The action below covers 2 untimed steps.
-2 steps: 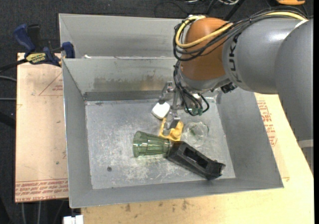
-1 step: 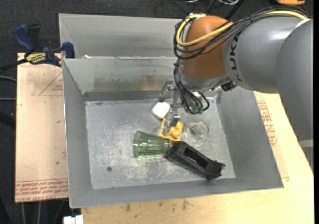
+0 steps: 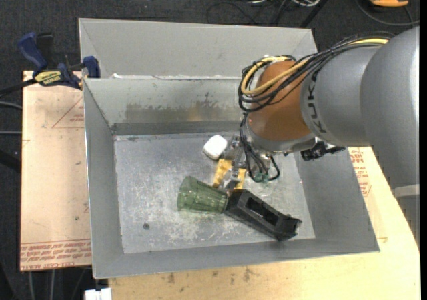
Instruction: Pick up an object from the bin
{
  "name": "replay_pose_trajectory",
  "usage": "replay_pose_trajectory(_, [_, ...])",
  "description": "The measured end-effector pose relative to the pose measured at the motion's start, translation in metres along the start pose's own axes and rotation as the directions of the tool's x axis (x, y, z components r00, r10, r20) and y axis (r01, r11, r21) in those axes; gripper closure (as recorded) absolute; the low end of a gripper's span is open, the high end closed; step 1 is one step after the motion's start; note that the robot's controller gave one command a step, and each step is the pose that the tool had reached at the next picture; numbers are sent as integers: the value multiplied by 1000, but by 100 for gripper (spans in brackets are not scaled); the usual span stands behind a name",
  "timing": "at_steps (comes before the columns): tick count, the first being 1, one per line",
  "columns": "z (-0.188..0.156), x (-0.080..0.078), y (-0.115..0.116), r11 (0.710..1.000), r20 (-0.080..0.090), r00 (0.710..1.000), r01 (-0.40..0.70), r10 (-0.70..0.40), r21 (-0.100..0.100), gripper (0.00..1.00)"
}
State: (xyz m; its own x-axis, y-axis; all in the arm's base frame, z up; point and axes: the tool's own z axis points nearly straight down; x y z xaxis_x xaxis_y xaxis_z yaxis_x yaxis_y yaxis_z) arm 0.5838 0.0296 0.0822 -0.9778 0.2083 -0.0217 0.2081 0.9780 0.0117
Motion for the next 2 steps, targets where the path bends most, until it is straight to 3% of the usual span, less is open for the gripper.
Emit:
replay_pose_trajectory(1, [0, 0, 0, 1000, 0, 1000, -1, 1, 0, 100])
replay_pose_trajectory(2, [-33, 9, 0, 1000, -22, 999, 24, -24, 10, 100])
